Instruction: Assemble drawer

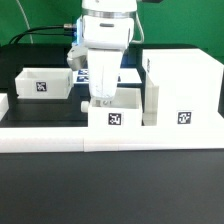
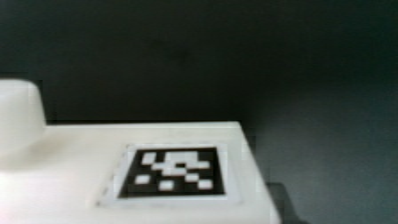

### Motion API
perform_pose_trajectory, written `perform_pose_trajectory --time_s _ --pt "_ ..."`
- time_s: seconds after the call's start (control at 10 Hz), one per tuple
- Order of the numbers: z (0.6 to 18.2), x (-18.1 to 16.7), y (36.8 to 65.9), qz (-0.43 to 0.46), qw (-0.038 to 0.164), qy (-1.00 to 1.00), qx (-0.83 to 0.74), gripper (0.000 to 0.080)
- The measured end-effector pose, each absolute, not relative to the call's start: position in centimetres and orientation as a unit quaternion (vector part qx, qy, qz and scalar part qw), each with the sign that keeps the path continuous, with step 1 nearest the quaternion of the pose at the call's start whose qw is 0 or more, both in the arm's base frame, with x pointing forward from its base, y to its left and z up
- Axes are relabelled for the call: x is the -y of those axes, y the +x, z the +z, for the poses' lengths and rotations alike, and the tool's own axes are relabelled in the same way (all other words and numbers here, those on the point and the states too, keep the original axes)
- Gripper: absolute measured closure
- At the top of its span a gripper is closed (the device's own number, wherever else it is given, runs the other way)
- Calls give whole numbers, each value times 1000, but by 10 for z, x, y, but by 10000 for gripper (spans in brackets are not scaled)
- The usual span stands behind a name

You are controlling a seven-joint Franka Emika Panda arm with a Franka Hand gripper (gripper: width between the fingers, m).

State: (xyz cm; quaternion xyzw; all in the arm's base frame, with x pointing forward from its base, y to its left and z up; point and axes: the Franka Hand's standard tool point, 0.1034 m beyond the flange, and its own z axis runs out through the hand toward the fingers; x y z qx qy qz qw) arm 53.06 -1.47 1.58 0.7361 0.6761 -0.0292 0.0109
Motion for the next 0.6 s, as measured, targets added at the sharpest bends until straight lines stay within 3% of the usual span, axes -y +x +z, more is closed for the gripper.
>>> perform_pose_trajectory --time_s 0.6 --pt "15 12 537 -34 8 733 -679 757"
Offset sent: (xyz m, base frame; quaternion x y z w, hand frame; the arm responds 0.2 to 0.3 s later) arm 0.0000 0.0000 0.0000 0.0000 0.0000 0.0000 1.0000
